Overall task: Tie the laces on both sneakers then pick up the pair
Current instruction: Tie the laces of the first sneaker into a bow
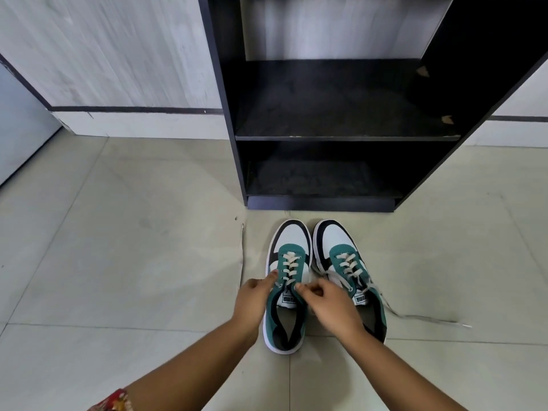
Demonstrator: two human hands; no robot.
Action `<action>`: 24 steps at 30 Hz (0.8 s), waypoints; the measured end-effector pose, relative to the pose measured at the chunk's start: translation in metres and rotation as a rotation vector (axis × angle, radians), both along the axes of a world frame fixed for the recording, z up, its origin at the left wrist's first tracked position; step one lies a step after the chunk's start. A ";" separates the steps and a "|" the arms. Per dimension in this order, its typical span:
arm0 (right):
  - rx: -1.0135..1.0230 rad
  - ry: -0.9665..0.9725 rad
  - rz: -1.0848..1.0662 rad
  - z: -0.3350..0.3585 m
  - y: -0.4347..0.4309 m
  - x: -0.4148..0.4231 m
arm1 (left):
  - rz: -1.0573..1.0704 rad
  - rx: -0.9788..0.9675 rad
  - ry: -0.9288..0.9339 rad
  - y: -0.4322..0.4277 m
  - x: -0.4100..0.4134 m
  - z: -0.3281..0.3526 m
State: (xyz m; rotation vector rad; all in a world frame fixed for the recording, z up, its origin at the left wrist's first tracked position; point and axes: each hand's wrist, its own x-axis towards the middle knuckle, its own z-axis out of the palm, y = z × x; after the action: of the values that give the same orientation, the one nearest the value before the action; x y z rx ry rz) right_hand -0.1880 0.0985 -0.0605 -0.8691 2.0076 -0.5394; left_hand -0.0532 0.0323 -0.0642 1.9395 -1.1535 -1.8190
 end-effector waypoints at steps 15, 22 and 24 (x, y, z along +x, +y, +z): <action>0.026 0.152 0.056 -0.001 -0.007 0.004 | 0.079 -0.103 0.047 0.004 -0.008 -0.001; -0.154 -0.391 -0.403 -0.012 -0.019 0.012 | 0.180 0.109 0.176 0.000 -0.008 0.011; -0.201 -0.489 -0.419 -0.008 -0.020 0.018 | 0.116 0.122 0.160 -0.003 -0.010 0.018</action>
State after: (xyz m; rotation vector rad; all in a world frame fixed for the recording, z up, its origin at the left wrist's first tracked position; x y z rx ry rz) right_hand -0.1703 0.0781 -0.0689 -0.3688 1.6934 -1.0911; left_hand -0.0633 0.0295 -0.0464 1.8419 -0.8812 -1.9810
